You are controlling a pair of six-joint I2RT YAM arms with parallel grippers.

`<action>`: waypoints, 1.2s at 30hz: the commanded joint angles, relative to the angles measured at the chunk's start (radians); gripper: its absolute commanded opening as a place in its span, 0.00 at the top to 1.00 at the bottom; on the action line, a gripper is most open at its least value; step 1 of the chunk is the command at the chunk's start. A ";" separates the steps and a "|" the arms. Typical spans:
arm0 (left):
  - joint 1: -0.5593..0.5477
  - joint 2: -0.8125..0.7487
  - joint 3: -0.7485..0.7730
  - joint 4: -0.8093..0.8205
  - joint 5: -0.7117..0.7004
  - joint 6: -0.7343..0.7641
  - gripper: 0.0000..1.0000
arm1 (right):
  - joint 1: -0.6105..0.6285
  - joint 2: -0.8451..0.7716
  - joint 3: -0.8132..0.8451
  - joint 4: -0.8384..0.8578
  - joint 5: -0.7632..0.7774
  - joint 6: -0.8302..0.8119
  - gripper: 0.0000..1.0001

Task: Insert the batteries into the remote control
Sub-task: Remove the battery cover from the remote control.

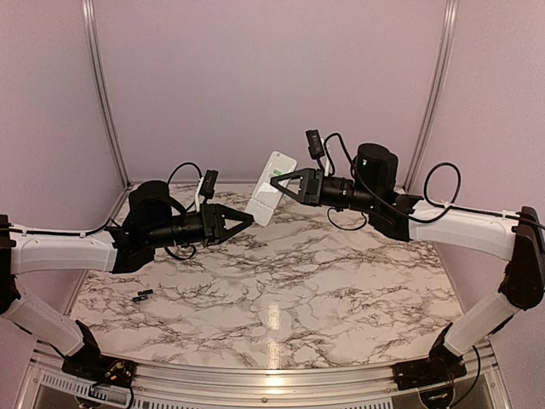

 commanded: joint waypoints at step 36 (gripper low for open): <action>0.013 0.020 -0.015 0.055 -0.012 0.013 0.44 | -0.037 -0.022 -0.002 0.051 -0.063 0.026 1.00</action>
